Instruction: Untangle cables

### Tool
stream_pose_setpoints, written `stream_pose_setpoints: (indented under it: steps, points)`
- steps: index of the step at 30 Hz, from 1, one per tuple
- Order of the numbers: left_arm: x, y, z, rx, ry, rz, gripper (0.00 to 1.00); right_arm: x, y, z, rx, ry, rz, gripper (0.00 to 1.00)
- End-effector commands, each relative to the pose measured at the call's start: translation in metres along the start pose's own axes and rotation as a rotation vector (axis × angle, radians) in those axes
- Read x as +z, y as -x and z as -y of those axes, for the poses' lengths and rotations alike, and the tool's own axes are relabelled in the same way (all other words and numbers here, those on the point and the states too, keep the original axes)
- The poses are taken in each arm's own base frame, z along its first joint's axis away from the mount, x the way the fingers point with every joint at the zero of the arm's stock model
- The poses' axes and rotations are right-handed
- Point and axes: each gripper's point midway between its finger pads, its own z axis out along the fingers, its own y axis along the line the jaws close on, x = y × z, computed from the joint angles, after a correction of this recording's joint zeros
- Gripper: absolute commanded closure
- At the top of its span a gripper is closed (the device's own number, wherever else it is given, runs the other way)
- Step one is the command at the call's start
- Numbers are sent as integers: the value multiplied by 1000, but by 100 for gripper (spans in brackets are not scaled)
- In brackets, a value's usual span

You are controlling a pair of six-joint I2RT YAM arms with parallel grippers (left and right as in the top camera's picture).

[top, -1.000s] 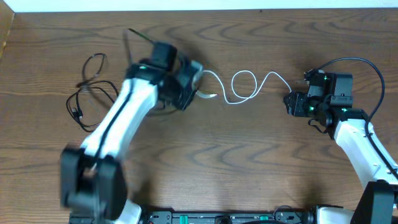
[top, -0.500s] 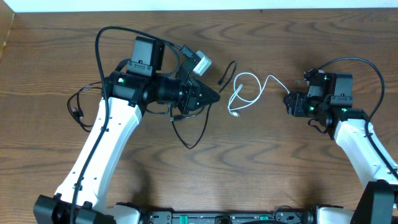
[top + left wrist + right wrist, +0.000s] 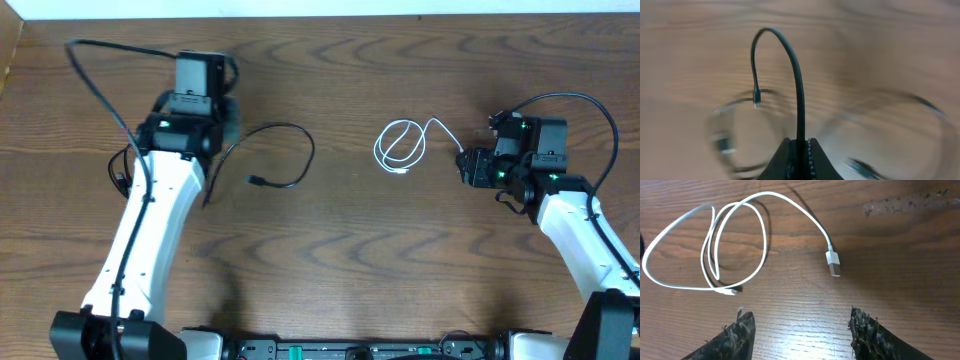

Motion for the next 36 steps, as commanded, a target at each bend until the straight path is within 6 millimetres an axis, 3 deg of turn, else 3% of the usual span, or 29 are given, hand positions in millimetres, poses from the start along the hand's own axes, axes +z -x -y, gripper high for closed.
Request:
stream_pose_setpoints:
  steps: [1,13,17,20,23,25,29,30,31,32,33,35,36]
  points:
    - [0,6,-71,-99,315,31,93,-1,2,-1,2,0,5,43]
    - [7,11,-165,-362,474,101,92,-1,2,-1,1,0,5,43]
    - [-4,8,-206,-471,619,146,92,-1,2,-1,1,-1,5,43]
    - [-17,19,-233,-540,718,235,93,-1,2,1,1,-11,6,43]
    - [-20,26,-240,-569,726,281,93,-1,2,1,1,-11,6,43]
    - [-16,29,-233,-565,679,283,93,-1,2,1,1,-11,6,43]
    - [10,26,-192,-510,435,207,92,-1,2,1,2,-11,6,43]
    - [17,23,-178,-496,352,177,84,-1,2,1,2,-11,6,43]
    - [24,21,-158,-480,239,145,65,-1,2,1,1,-11,6,43]
    - [30,20,-134,-466,103,118,21,-1,2,1,1,-11,6,43]
    - [33,20,-111,-456,-30,95,14,-1,2,1,1,-11,6,43]
    - [31,21,-75,-444,-236,67,14,-1,2,1,1,-11,6,43]
    - [25,22,-39,-428,-428,37,14,-1,2,1,1,-11,6,43]
